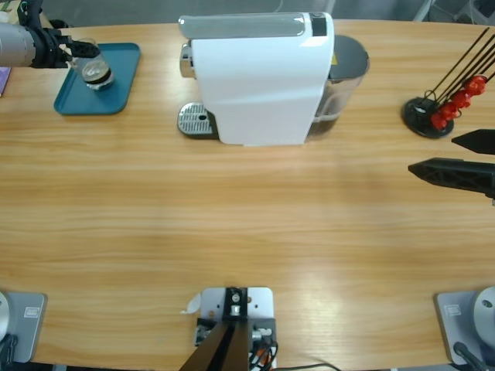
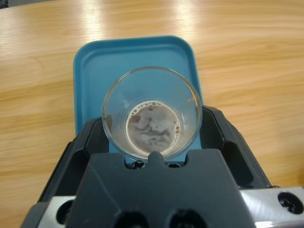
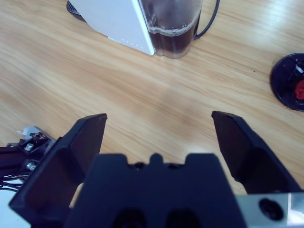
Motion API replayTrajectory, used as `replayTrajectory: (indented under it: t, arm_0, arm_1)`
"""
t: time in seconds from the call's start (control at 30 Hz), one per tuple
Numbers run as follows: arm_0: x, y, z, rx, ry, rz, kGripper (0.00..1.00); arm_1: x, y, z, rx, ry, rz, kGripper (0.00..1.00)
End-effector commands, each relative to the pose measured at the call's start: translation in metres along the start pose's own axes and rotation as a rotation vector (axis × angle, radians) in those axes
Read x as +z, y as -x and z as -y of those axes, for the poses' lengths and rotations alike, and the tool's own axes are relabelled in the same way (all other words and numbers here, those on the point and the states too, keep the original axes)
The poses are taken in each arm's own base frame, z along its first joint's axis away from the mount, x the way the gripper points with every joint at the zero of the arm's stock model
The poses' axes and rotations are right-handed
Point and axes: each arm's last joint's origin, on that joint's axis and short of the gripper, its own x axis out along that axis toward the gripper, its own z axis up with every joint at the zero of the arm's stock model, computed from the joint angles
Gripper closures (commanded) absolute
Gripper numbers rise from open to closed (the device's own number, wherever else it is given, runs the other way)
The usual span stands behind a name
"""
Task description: Pour coffee
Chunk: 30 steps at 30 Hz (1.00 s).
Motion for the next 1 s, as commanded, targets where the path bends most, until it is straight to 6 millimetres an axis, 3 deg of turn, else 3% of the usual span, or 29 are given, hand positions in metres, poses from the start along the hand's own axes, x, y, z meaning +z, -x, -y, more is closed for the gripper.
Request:
replayTrajectory:
  t: [0.03, 0.23, 0.3, 0.33, 0.43, 0.7, 0.83, 1.0]
  arm_0:
    - [-0.024, -0.020, -0.008, 0.041, 0.017, -0.092, 1.000]
    - [-0.026, -0.023, -0.007, 0.043, 0.012, -0.099, 0.979]
    - [-0.025, -0.022, -0.006, 0.023, 0.003, -0.096, 0.179]
    - [-0.025, -0.020, -0.006, 0.019, -0.006, -0.095, 0.080]
    - [-0.024, -0.011, 0.000, 0.011, -0.032, -0.078, 0.008]
    - [-0.010, 0.020, 0.013, -0.017, -0.061, 0.011, 0.004]
    - [0.006, 0.073, 0.020, -0.011, -0.086, 0.033, 0.013]
    - [-0.008, 0.132, 0.017, -0.010, -0.091, -0.020, 0.013]
  arm_1:
    - [0.000, -0.005, 0.000, 0.010, -0.020, -0.018, 0.000]
    - [0.000, -0.005, 0.000, 0.010, -0.020, -0.017, 0.000]
    - [0.000, -0.005, 0.000, 0.010, -0.020, -0.019, 0.000]
    - [0.000, -0.005, 0.000, 0.010, -0.020, -0.018, 0.000]
    - [0.000, -0.005, 0.000, 0.010, -0.020, -0.017, 0.000]
    - [-0.001, -0.003, 0.001, 0.012, -0.019, -0.009, 0.000]
    - [-0.002, 0.000, 0.001, 0.013, -0.018, 0.003, 0.000]
    - [-0.003, 0.005, 0.001, 0.014, -0.011, 0.020, 0.000]
